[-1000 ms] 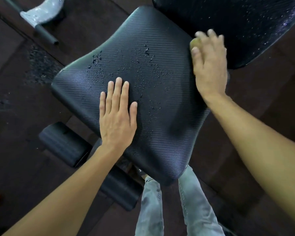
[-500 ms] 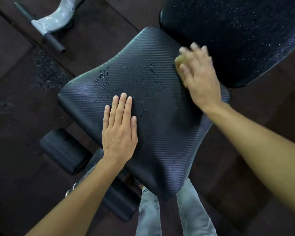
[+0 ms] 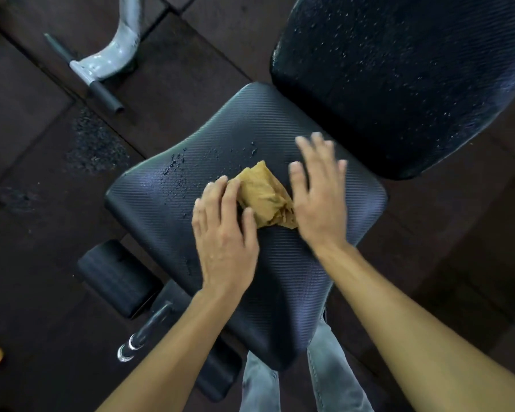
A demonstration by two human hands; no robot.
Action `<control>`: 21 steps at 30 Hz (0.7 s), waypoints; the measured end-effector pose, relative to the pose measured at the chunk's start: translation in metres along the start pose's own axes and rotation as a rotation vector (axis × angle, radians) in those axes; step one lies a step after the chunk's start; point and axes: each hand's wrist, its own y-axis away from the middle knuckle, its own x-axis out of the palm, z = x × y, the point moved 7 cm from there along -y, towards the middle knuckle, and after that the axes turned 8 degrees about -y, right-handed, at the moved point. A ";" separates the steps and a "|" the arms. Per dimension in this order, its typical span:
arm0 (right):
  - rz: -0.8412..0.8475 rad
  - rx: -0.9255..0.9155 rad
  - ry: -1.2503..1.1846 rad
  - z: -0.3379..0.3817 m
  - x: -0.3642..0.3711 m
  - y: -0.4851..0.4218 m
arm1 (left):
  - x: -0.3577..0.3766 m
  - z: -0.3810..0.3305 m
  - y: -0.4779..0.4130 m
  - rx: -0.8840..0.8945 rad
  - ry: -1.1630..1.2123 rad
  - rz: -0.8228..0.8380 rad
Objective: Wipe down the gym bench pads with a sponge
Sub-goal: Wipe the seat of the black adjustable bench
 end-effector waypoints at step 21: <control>-0.165 0.105 0.170 -0.057 -0.031 -0.006 | 0.063 -0.049 -0.066 0.321 -0.360 0.094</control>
